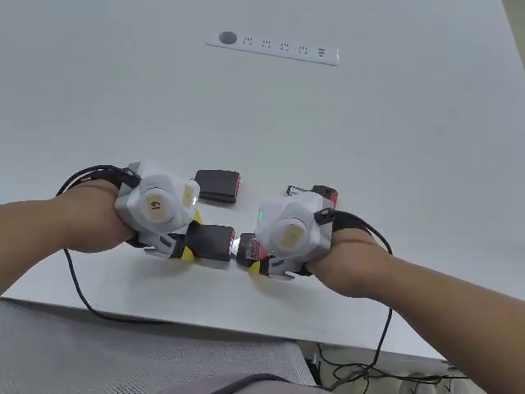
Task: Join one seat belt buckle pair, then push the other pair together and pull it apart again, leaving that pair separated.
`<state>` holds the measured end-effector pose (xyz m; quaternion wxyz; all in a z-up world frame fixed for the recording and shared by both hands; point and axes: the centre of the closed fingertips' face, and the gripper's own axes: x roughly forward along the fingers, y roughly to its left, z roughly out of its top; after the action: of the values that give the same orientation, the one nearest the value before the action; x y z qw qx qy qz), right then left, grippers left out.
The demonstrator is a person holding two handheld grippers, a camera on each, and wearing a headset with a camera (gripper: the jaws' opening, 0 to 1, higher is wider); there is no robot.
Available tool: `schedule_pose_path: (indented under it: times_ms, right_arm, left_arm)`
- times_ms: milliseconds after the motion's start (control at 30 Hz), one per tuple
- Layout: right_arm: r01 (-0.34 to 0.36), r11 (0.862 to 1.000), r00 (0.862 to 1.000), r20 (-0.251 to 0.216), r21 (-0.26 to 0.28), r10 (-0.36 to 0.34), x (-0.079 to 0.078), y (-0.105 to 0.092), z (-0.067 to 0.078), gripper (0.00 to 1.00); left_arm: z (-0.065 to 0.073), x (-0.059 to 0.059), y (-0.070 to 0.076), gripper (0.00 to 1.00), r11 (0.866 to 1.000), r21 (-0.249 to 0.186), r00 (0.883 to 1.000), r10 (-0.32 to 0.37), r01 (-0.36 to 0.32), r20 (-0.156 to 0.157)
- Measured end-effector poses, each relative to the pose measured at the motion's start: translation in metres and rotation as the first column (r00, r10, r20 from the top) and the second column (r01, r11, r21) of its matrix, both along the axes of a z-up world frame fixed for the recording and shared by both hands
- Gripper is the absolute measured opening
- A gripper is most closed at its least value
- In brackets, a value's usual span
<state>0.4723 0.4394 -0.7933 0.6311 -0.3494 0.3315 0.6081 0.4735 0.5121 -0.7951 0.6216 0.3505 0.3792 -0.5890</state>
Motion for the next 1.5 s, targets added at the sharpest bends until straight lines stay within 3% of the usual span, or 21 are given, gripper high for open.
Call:
schedule_pose_path:
  times_ms: [533, 600, 767, 1100, 1300, 1500]
  right_arm:
    - [0.006, 1.000, 1.000, 0.018, -0.015, -0.006, 0.004, 0.005, 0.000, 0.37]
    - [0.009, 1.000, 1.000, 0.027, -0.023, -0.008, 0.007, 0.007, -0.001, 0.39]
    - [0.017, 1.000, 0.999, 0.036, -0.012, -0.017, 0.005, 0.009, 0.008, 0.41]
    - [0.006, 1.000, 0.998, 0.055, 0.025, -0.008, 0.009, 0.007, 0.033, 0.38]
    - [0.039, 0.998, 0.997, 0.069, 0.042, -0.042, 0.025, -0.002, 0.043, 0.37]
    - [0.061, 0.998, 0.994, 0.087, 0.027, -0.063, 0.045, -0.021, 0.036, 0.37]
  left_arm:
    - [-0.001, 0.003, 0.000, 0.33, 0.999, 0.051, 1.000, -0.004, 0.004, 0.000]
    - [0.002, 0.001, -0.001, 0.33, 0.998, 0.061, 1.000, -0.015, 0.014, 0.014]
    - [0.013, 0.001, 0.001, 0.37, 0.999, 0.053, 1.000, 0.000, -0.001, 0.010]
    - [0.055, 0.024, -0.013, 0.36, 0.995, -0.052, 0.995, 0.089, -0.087, 0.040]
    - [0.058, 0.041, -0.017, 0.37, 0.994, -0.056, 0.994, 0.096, -0.093, 0.057]
    - [0.054, 0.054, -0.020, 0.38, 0.995, -0.059, 0.995, 0.081, -0.077, 0.062]
